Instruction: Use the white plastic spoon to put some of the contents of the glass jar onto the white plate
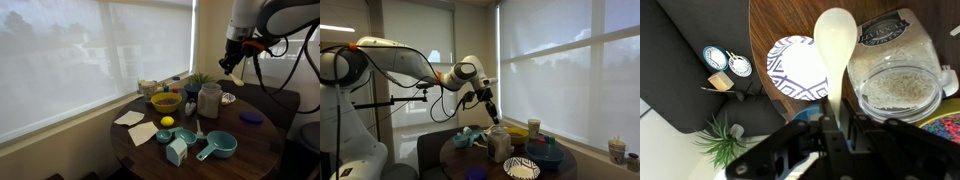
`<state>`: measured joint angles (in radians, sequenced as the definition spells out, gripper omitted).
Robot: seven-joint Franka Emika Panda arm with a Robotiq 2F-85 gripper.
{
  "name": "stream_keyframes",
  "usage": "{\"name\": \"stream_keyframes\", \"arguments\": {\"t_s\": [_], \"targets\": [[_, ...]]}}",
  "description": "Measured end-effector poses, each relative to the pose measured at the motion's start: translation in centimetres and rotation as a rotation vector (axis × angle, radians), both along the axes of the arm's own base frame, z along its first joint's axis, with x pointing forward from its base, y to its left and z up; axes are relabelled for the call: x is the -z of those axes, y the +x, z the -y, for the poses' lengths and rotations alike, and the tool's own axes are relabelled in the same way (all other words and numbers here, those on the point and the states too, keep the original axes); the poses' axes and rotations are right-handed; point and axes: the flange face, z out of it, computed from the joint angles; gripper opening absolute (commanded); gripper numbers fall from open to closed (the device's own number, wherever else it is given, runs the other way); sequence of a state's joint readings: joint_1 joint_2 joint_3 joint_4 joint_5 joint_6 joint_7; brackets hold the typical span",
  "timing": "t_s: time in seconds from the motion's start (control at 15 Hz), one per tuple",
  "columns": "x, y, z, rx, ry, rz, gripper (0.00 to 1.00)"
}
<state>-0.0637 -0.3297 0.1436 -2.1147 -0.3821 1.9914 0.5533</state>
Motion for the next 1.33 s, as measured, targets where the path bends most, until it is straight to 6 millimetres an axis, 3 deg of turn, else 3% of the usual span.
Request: {"name": "stream_keyframes", "arguments": {"t_s": [0.73,1.33], "targets": [[0.9,4.1,-0.9,0.114,0.069,0.277,0.03],[3.2,6.0,-2.6,0.148,0.058,0.326,0.03]]}}
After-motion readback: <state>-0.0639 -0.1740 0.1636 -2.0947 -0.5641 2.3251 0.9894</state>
